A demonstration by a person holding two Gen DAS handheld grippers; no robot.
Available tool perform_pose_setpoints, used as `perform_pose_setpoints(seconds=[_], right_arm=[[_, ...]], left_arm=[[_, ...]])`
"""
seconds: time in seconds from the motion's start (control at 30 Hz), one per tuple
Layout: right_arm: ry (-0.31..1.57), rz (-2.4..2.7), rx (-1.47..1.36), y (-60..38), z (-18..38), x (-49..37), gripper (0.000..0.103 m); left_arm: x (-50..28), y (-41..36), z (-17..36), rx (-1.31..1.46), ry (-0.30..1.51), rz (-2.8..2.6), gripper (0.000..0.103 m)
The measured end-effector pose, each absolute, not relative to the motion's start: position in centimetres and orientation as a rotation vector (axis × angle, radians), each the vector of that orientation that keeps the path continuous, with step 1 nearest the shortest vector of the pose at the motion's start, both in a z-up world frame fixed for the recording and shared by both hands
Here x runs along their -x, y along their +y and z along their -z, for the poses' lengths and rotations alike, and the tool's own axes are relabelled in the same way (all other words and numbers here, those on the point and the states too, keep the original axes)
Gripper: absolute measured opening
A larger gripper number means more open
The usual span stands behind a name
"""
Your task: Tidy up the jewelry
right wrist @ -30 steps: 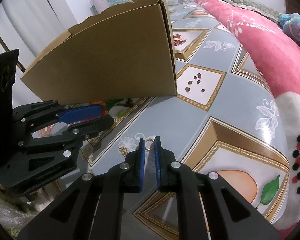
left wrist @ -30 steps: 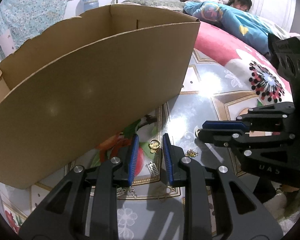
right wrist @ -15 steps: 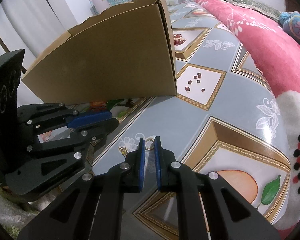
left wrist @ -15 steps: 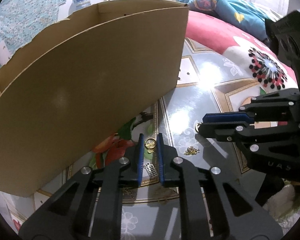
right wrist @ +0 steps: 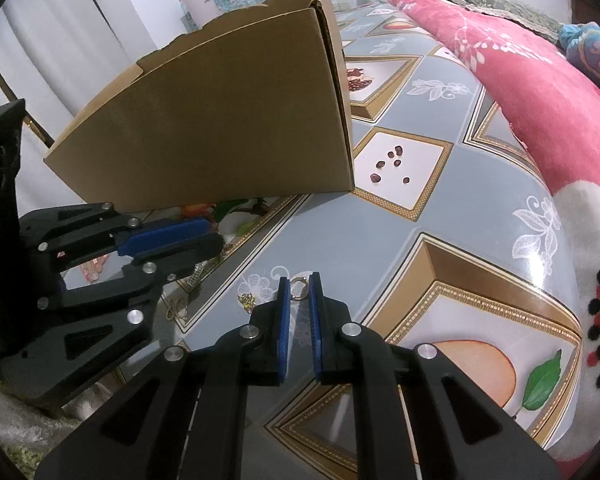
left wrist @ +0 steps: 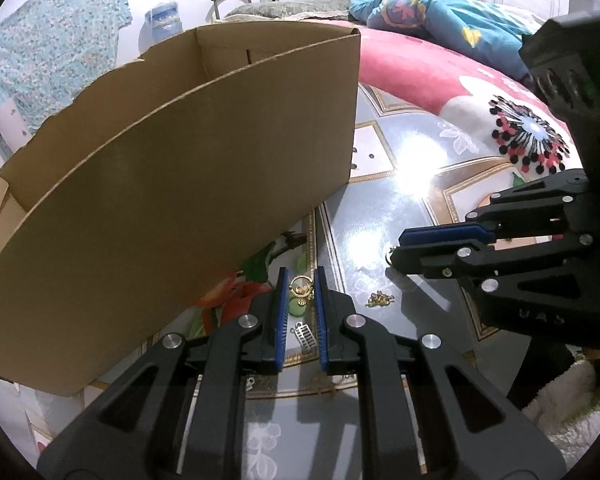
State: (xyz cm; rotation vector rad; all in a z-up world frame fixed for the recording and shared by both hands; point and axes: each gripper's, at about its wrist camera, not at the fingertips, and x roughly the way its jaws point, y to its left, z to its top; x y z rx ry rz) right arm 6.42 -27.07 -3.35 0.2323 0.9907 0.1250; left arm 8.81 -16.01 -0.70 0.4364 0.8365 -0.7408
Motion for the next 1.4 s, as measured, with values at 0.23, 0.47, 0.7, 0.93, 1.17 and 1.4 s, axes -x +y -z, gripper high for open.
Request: perform_pose_setpoints(seconds=[0.23, 0.47, 0.7, 0.93, 1.17, 1.4], right_arm=[[1.000, -0.135, -0.236, -27.4, 3.3, -6.2, 0.011], [1.012, -0.135, -0.171, -26.5, 3.1, -6.4, 0.013], [1.032, -0.153, -0.070, -25.6, 3.0, -7.3, 0.013], [1.067, -0.190, 0.036, -24.8, 2.8, -7.7, 0.013], [1.096, -0.228, 0.062, -24.8, 2.6, -8.3, 0.011], [1.076, -0.225, -0.037, -26.5, 2.8, -8.6, 0.011]], left_arm=[[-8.5, -15.0, 0.4, -0.413, 0.842, 0.715, 0.011], [-8.4, -14.4, 0.5, -0.386, 0.844, 0.709, 0.011], [-8.3, -14.2, 0.4, -0.382, 0.835, 0.710, 0.011], [-8.4, -13.8, 0.3, -0.367, 0.833, 0.706, 0.011], [-8.4, -13.6, 0.3, -0.353, 0.830, 0.698, 0.011], [-8.3, -13.4, 0.1, -0.347, 0.819, 0.694, 0.011]])
